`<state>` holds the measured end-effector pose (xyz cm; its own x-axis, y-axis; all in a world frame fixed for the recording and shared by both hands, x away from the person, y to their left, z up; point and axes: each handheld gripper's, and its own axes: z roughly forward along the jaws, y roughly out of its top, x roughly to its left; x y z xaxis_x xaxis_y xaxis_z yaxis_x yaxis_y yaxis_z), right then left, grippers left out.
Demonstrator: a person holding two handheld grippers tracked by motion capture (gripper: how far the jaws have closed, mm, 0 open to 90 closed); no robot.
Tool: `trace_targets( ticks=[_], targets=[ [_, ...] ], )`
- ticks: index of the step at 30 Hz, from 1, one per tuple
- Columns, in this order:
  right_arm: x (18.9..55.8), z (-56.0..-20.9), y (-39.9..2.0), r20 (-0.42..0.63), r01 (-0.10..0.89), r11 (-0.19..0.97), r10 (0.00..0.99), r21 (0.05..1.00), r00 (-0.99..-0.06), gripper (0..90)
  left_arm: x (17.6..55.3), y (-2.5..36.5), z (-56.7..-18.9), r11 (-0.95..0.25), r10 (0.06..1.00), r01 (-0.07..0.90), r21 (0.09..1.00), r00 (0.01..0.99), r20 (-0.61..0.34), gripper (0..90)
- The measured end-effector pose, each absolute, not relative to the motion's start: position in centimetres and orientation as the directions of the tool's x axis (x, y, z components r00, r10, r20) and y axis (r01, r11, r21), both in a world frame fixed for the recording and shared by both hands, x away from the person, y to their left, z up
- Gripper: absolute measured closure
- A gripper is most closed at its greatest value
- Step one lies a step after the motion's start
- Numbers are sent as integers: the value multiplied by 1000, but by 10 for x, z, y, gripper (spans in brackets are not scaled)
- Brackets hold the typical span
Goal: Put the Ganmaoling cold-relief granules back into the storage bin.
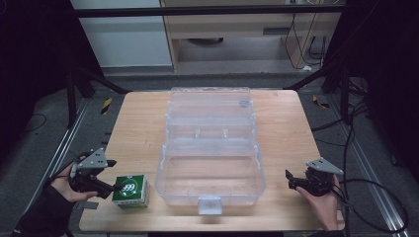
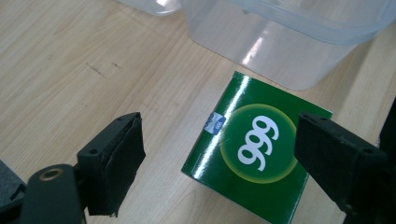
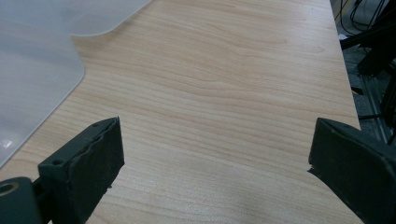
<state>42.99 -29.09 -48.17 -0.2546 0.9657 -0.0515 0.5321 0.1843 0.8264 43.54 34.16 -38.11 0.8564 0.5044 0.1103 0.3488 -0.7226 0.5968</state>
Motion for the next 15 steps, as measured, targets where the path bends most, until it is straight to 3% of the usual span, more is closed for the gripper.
trace_targets(
  ticks=[15],
  targets=[
    [431, -484, -289, -62, 545, 209, 959, 812, -276, 30, 434, 326, -389, -820, 389, 283, 498, 913, 122, 96]
  ],
)
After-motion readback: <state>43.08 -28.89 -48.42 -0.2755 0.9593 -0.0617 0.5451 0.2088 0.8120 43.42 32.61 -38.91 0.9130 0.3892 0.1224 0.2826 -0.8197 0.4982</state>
